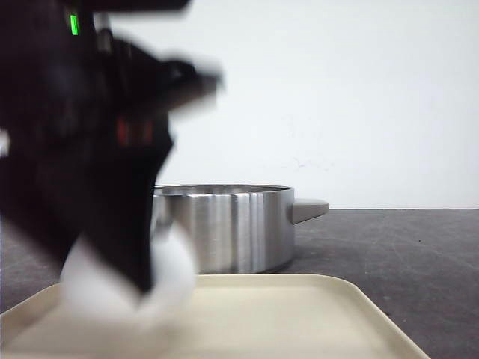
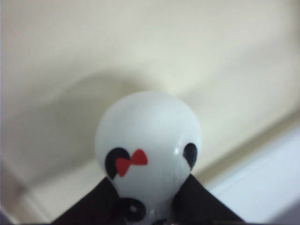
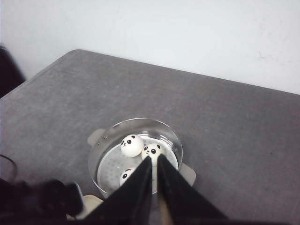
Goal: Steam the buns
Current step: 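Lower the left gripper onto the last panda bun and close it, then lift the bun with the left gripper and lower it into the pot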
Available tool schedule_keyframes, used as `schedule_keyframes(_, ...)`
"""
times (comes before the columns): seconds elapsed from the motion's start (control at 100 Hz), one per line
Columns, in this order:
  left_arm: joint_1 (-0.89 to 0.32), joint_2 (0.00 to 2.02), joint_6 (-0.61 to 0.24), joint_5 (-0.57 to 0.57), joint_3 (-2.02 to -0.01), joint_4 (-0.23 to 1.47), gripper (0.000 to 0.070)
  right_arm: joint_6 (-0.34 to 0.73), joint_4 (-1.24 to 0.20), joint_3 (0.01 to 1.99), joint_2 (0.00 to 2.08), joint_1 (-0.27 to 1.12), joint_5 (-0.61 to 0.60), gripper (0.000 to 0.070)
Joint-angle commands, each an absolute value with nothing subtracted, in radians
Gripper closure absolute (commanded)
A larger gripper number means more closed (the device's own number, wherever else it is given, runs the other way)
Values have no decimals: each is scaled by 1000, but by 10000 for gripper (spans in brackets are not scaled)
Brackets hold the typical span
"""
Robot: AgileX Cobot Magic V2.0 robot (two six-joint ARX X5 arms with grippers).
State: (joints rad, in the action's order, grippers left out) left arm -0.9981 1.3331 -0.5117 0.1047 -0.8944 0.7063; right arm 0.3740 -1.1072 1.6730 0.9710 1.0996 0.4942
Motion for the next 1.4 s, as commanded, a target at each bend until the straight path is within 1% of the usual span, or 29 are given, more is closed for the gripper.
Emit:
schedule_keyframes(0.0,-1010,1279,-498,102,-962,686,700,386,-1101,1689,979,1113,499,688)
schedule_keyframes(0.11,-1001,1212,-485,35,-1058,686,699,385,-1101,1689,979,1113,499,688)
schedule_keyframes(0.19,-974,1204,-429,-10,-1137,692,699,385,-1101,1689,979,1113,500,688)
schedule_keyframes(0.3,-904,1235,-358,-14,-1225,701,699,385,-1101,1689,979,1113,506,688)
schedule_keyframes(0.49,-756,1348,-297,-12,-1309,744,698,385,-1101,1689,979,1113,506,688)
schedule_keyframes(0.73,-621,1528,-297,-12,-1314,767,697,385,-1102,1689,979,1113,506,688)
schedule_keyframes(1.05,-570,1718,-304,-13,-1314,777,694,385,-1118,1689,979,1113,506,688)
schedule_keyframes(1.08,-568,1727,-304,-13,-1314,779,672,385,-1119,1689,979,1113,506,688)
schedule_keyframes(1.12,-567,1737,-304,-13,-1314,782,606,385,-1123,1689,979,1113,506,688)
schedule_keyframes(1.15,-567,1743,-305,-13,-1314,784,532,386,-1126,1689,979,1113,506,688)
schedule_keyframes(1.22,-567,1748,-307,-13,-1314,786,329,390,-1132,1689,979,1113,506,688)
schedule_keyframes(1.25,-567,1748,-307,-13,-1314,785,268,393,-1135,1689,979,1113,506,688)
schedule_keyframes(1.27,-567,1748,-307,-13,-1314,783,247,394,-1135,1689,979,1113,505,688)
schedule_keyframes(1.32,-567,1748,-307,-12,-1315,780,225,395,-1135,1689,980,1113,506,688)
schedule_keyframes(1.39,-567,1748,-307,-12,-1316,781,222,395,-1135,1689,980,1113,506,688)
